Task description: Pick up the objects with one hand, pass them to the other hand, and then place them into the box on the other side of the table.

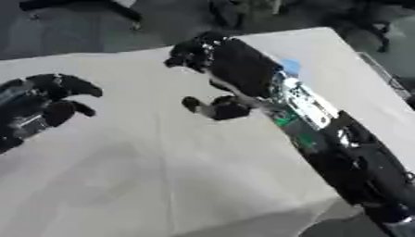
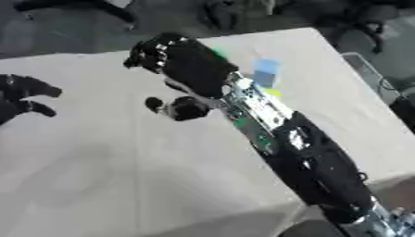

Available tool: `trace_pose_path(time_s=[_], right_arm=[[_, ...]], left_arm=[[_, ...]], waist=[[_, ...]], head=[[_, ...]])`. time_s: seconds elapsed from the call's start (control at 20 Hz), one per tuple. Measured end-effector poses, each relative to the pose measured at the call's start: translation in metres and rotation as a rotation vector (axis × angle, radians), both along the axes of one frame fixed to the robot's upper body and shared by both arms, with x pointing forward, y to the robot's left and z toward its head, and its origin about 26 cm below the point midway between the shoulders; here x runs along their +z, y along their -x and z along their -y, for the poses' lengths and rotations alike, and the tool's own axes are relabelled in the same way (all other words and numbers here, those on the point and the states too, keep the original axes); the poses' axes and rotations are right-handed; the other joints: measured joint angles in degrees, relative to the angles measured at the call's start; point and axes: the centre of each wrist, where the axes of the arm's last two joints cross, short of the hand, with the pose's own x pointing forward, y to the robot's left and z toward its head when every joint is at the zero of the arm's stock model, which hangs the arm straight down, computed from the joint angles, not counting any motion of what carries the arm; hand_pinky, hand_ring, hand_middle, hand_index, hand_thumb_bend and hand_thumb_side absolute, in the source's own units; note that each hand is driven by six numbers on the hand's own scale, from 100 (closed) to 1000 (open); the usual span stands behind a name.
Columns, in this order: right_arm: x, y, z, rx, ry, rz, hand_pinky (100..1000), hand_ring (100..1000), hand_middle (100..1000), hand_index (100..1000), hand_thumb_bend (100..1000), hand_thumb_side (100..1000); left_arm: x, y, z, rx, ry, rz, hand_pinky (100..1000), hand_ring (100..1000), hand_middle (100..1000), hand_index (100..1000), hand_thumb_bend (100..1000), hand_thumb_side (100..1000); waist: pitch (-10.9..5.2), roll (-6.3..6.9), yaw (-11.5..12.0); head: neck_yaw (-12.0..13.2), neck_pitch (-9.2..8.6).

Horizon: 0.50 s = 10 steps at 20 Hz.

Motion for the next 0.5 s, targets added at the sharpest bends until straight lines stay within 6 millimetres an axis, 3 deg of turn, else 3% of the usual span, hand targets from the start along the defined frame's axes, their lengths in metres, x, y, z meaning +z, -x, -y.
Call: trace_pose_path(time_s=[0.25, 0.5], right_arm=[[-0.006, -0.004, 0.029, -0.146, -0.035, -0.023, 800, 753, 783, 841, 310, 273], [-0.016, -0.01, 0.066, -0.339, -0.103, -0.107, 803, 797, 837, 892, 250, 457]], left_arm=[[-0.002, 0.0, -0.002, 0.015, 0.01, 0.001, 768, 898, 727, 764, 418, 534], [-0.004, 0.0, -0.005, 0.026, 0.016, -0.001, 768, 898, 727, 764, 416, 537]], waist=[[0.0, -0.46, -0.42], [-0.1, -0.66, -0.88]], head=[[-0.09, 0.0], [-0.83, 0.0]])
